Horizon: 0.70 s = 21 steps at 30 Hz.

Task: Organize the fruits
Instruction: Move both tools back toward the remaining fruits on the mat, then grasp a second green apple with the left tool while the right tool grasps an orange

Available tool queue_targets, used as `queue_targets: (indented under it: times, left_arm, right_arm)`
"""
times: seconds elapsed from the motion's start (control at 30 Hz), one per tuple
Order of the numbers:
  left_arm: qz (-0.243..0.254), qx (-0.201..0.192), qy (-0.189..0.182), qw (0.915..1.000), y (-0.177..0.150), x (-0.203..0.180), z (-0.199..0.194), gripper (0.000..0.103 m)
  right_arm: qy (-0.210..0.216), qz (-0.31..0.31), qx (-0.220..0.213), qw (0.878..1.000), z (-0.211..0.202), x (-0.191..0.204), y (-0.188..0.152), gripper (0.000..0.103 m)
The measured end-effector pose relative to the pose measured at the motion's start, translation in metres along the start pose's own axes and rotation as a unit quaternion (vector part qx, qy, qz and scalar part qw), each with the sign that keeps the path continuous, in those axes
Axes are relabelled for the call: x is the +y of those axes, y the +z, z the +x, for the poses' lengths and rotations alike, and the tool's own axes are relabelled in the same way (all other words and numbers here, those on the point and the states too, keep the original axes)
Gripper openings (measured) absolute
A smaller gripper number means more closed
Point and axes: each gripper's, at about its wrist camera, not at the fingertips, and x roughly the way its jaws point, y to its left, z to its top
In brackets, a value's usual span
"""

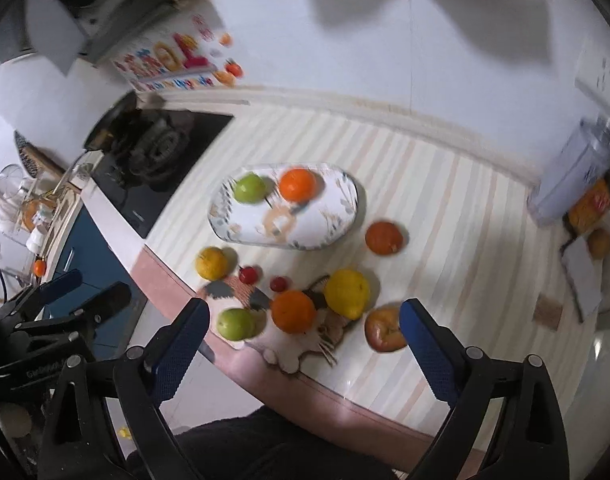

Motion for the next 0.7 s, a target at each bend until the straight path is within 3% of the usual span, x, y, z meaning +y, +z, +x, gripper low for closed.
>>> queue_targets:
  times: [0.13,0.23,0.33,0.43,0.5,0.57,0.7]
  left_arm:
    - [0.001,0.057,0.016,0.9983,-0.007,0.0,0.055,0.102]
    - [-0.001,0.12,0.007,0.9928,-0.018,0.0,0.107,0.101]
    - [-0.011,0.17,-0.012,0.9853,-0.03,0.0,0.147,0.09]
    - [-0.019,0.213,-0.026,0.9766,-0.041,-0.001,0.183,0.078]
    - [-0.021,0.227,-0.039,0.973,-0.047,-0.004,0.198,0.076]
    - [-0.022,0.236,-0.044,0.9704,-0.053,-0.006,0.211,0.054]
    - [-0.041,0.22,-0.044,0.9736,-0.059,-0.001,0.211,0.053]
  right_arm:
    - [0.053,0.029,0.062,0.996,0.058,-0.017,-0.006,0.098]
    - [0.057,0.04,0.102,0.992,0.102,-0.023,-0.012,0.096]
    - [0.058,0.052,0.134,0.988,0.134,-0.031,-0.018,0.088]
    - [0.056,0.053,0.155,0.985,0.155,-0.033,-0.018,0.087]
    - [0.053,0.049,0.164,0.984,0.167,-0.032,-0.018,0.087]
    - [0.052,0.046,0.17,0.983,0.177,-0.029,-0.015,0.087]
    - [0.052,0.043,0.188,0.98,0.198,-0.02,-0.012,0.087]
